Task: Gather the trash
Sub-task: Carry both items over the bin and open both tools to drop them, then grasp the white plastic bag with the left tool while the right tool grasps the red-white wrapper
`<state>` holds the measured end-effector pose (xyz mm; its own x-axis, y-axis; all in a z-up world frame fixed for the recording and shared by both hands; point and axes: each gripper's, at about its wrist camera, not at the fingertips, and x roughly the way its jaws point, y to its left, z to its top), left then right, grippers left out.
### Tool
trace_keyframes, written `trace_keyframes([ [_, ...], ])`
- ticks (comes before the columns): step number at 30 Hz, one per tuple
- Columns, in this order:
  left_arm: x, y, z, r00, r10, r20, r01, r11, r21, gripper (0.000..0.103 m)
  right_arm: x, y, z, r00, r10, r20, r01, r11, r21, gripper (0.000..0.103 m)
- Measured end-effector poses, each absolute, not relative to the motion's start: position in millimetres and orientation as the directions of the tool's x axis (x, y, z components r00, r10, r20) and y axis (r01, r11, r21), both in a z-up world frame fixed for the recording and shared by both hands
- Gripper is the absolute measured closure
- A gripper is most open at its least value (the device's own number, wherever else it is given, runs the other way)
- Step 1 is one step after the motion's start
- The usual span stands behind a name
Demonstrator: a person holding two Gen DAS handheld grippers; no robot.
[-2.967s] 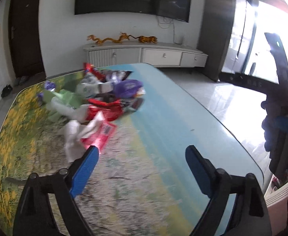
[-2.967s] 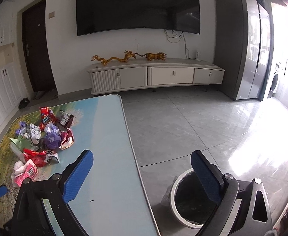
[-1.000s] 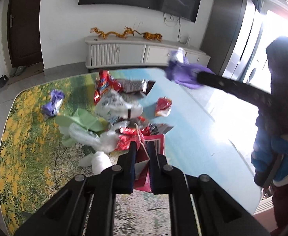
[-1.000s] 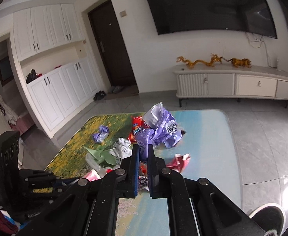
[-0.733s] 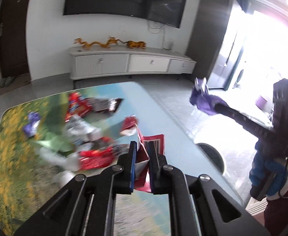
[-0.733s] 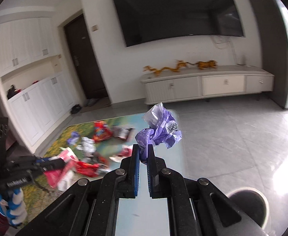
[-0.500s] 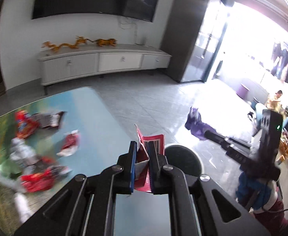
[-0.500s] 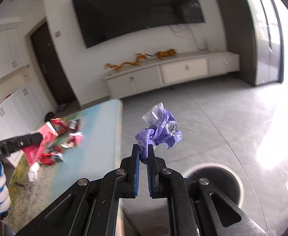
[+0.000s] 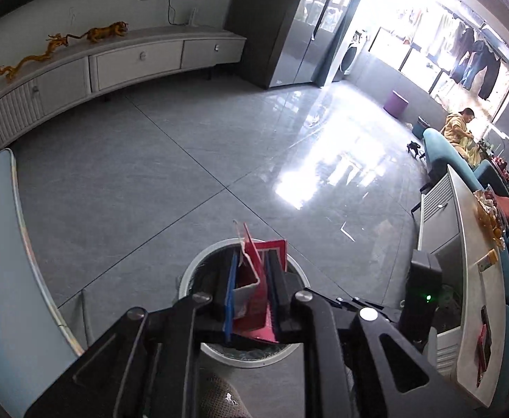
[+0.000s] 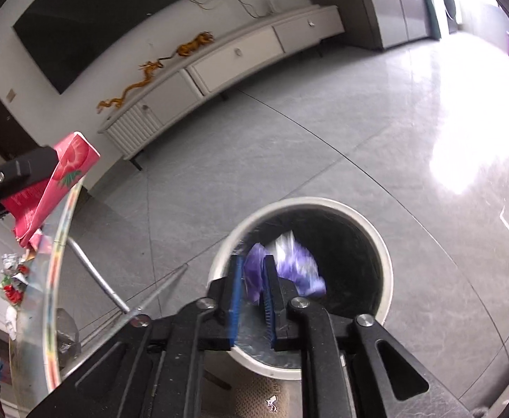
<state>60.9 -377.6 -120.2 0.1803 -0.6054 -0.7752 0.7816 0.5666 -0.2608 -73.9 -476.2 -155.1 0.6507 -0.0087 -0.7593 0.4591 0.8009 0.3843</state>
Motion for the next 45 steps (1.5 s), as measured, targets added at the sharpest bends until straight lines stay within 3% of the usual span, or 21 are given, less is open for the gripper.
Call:
trace_keyframes([
  [2,66.8,-391.1,-128.7,0.148,-0.6,-0.786,0.78,0.56,-0.281,0.064,-75.2,-482.1,-163.5,0.64,-0.011,-0.768,0.489,0.778,0.396,0.072],
  [5,72.8,-404.0,-136.4,0.122,-0.597,-0.793,0.773,0.558,-0.301,0.052,-82.1,-488.1,-166.7,0.63,-0.022,-0.776,0.509,0.767,0.391,0.071],
  [14,83.8,-380.5,-112.8,0.207,-0.614,-0.761,0.757,0.593,-0.273,0.052,-99.9,-494.9,-145.7,0.637,-0.088,-0.766,0.525,0.777,0.347,0.07],
  [22,81.1,-307.8,-69.7,0.418,-0.597,-0.685,0.687,0.701,-0.193,0.052,-91.6,-459.0,-80.1,0.713,-0.148,-0.685,0.456,0.841,0.293,0.066],
  [37,77.7,-79.6,-38.9,0.666,-0.454,-0.591,0.464,0.873,-0.148,0.051,-62.2,-334.4,13.7,0.816,-0.118,-0.566,0.275,0.94,0.201,0.058],
  [41,79.6,-11.3,-47.2,0.716,-0.383,-0.583,0.379,0.915,-0.135,0.044,-46.6,-301.5,24.4,0.823,-0.085,-0.561,0.224,0.957,0.184,0.057],
  [45,79.5,47.1,-60.3,0.753,-0.297,-0.587,0.29,0.951,-0.109,0.043,-29.6,-270.9,23.7,0.819,-0.053,-0.571,0.178,0.97,0.164,0.056],
])
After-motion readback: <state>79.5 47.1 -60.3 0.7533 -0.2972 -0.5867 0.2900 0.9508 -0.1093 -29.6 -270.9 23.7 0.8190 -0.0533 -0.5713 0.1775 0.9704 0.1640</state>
